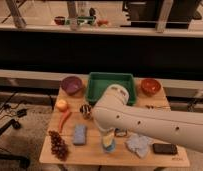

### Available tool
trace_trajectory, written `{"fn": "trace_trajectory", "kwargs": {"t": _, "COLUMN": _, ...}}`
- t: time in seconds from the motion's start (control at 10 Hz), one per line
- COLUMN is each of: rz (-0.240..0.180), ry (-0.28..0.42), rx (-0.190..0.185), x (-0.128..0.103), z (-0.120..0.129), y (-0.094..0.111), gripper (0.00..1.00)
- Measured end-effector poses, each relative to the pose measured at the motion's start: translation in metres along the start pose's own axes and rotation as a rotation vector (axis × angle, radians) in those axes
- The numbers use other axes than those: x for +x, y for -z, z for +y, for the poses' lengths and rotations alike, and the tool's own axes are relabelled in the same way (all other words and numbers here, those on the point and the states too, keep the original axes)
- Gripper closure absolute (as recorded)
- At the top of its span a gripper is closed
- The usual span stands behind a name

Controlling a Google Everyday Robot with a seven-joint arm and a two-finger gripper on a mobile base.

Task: Place grapes in red bowl

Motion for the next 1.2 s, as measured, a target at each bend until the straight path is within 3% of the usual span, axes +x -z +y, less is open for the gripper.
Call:
{"fn": "trace_trajectory", "kwargs": {"t": 0.2, "rz": -0.060, "ry": -0.031, "rx": -0.019, "x": -0.004, "z": -0.006, "y": -0.014, "gripper": 0.20}}
{"fn": "trace_trajectory", "kwargs": {"t": 0.5, "rz": -0.128, "ry": -0.026, "rx": -0.030, "x": -0.033, "z": -0.023, "y": -0.031, "gripper": 0.20}}
{"fn": "trace_trajectory", "kwargs": {"t": 0.9, "rz": -0.192, "ry": 0.028, "rx": -0.057, "x": -0.078, "z": -0.023, "y": -0.035, "gripper": 0.20}}
{"fn": "trace_trajectory", "kwargs": {"t": 1.2, "rz": -0.243, "ry": 0.078, "rx": -0.105, "x": -0.109, "z": -0.016, "y": -0.049, "gripper": 0.20}}
